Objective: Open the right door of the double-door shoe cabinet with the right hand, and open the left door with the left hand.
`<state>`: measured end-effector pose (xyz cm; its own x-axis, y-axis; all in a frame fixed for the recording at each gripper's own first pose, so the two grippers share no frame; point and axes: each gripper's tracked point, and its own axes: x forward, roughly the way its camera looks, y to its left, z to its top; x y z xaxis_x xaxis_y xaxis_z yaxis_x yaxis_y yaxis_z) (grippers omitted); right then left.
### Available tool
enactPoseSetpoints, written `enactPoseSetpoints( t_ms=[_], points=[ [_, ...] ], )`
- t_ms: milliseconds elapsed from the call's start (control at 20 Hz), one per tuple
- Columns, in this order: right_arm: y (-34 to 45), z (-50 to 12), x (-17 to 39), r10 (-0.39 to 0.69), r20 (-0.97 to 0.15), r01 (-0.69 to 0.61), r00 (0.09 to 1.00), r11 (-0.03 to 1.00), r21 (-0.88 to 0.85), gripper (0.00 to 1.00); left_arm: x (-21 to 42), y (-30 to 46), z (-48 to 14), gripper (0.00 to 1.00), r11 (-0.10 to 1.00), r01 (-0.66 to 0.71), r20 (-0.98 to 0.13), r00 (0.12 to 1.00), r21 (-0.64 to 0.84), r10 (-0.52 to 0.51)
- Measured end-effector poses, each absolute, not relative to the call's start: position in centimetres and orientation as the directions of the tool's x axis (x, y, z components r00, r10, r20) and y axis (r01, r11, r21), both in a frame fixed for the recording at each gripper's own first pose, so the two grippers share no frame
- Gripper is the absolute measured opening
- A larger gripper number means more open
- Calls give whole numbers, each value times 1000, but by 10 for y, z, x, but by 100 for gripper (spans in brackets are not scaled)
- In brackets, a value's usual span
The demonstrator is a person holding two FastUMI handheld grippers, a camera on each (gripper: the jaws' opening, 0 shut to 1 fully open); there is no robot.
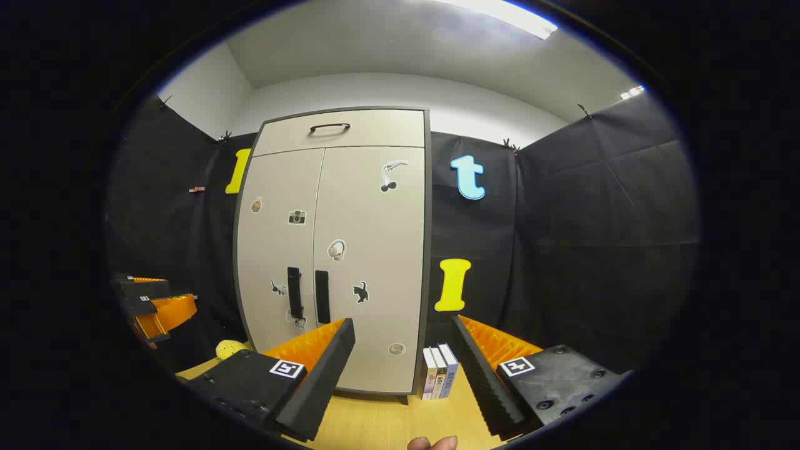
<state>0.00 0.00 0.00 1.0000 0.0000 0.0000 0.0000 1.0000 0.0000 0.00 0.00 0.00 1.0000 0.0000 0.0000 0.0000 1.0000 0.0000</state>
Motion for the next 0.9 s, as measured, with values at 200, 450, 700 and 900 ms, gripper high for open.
enactPoseSetpoints(
  t_ms=[200, 450, 700, 900],
  points=[
    [0, -1, 1, -9, -3, 9, 1000, 1000, -8, 97, 2, 2, 0, 94, 1000, -1, 3, 1000, 4, 1],
    [5, 0, 1, -5, -3, 5, 1000, 1000, -4, 97, 2, 5, 1, 94, 1000, 0, 5, 1000, 4, 0],
    [8, -1, 2, -1, -4, 1, 1000, 1000, 1, 97, 3, 10, 0, 94, 1000, 0, 6, 1000, 4, 0],
    [14, -3, 1, 5, -12, -5, 1000, 1000, 1, 97, 3, 11, 0, 94, 1000, 7, 6, 1000, 9, -7]
  ],
)
